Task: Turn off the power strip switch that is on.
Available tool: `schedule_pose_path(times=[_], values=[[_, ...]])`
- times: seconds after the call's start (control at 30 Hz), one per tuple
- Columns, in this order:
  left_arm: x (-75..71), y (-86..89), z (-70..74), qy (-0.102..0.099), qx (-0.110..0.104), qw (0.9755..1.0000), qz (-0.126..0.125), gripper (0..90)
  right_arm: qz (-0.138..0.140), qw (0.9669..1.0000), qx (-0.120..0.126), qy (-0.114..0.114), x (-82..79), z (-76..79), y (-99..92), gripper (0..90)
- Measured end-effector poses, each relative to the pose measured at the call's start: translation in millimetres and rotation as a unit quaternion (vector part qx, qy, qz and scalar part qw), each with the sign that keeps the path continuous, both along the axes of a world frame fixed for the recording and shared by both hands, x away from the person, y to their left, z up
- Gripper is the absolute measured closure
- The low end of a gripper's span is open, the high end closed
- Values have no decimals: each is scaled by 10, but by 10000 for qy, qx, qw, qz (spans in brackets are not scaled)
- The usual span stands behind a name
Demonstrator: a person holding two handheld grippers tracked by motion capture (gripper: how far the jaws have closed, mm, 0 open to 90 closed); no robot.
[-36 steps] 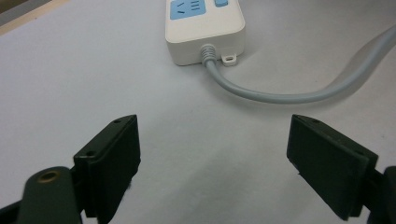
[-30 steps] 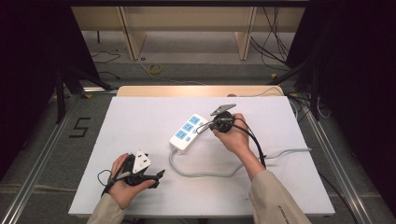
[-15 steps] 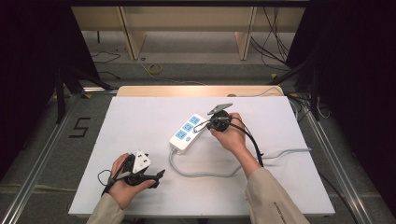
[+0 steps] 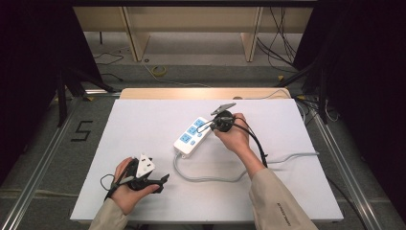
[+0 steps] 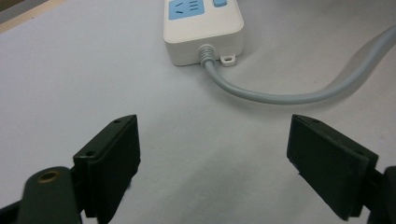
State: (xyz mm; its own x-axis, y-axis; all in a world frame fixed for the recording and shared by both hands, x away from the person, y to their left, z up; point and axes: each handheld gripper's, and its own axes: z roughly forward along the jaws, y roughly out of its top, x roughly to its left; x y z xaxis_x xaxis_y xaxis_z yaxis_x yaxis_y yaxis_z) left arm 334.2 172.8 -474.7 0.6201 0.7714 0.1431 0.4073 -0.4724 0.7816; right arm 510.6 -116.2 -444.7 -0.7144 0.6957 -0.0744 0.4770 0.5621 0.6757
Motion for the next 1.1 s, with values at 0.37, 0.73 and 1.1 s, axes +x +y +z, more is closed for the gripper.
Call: schedule_pose_path(times=[0.37, 0.73, 1.1], values=[[-6, -9, 10, -11, -13, 10000, -12, 172, -14, 10000, -14, 23, 45, 28, 47, 900], [1, -17, 6, -8, -7, 10000, -40, 172, -17, 10000, -40, 48, 108, 44, 71, 900], [0, -17, 5, -12, -10, 10000, -41, 173, -39, 9999, -57, 74, 155, 28, 96, 900]])
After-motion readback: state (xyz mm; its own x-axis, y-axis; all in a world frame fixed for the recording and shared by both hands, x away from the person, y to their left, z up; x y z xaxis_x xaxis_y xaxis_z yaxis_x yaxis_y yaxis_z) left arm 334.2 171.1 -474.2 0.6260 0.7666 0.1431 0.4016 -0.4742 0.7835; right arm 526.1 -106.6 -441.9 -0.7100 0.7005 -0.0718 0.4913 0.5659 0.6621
